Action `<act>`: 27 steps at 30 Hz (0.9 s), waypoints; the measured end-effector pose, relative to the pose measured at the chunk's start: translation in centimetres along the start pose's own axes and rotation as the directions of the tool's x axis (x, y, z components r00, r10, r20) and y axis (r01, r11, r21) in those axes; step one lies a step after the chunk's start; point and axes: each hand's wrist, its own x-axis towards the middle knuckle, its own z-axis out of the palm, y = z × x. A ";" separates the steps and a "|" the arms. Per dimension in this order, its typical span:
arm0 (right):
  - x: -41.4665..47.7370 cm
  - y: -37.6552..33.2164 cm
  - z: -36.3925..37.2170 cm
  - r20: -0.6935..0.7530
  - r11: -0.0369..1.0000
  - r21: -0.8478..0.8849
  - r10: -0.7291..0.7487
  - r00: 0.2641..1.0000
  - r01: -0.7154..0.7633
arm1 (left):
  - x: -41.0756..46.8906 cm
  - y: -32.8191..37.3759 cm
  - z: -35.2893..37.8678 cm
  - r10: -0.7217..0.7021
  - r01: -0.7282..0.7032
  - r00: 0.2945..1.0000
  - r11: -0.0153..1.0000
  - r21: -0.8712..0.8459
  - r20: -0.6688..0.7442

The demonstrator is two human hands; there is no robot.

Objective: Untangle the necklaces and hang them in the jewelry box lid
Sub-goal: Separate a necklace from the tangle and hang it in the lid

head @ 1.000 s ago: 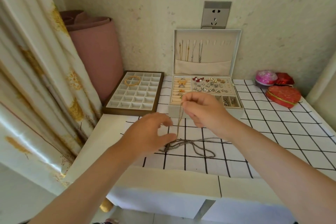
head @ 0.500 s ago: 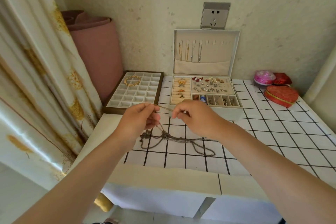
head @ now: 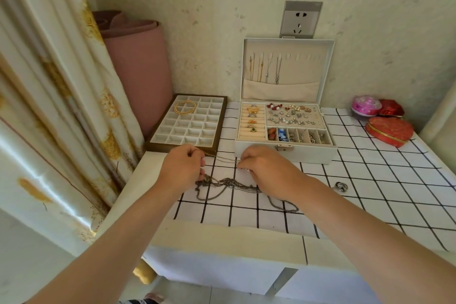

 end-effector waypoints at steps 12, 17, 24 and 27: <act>-1.2 -2.6 -1.6 0.066 0.992 0.111 0.052 0.996 -0.059 | 0.5 -0.8 -1.1 0.315 -0.288 0.949 0.839 0.462 0.020; -0.3 -3.3 -2.4 -0.044 0.920 0.341 0.220 0.975 -0.192 | -0.5 1.6 -1.7 0.422 -0.450 0.893 0.836 0.315 0.155; 1.2 -4.1 -5.2 0.050 0.474 0.851 0.351 0.935 -0.224 | -1.1 4.4 -1.0 0.506 -0.578 0.793 0.802 0.154 0.341; 0.7 -2.8 -5.9 0.038 0.464 0.850 0.417 0.908 -0.248 | -0.3 4.8 -1.1 0.469 -0.580 0.794 0.774 0.252 0.387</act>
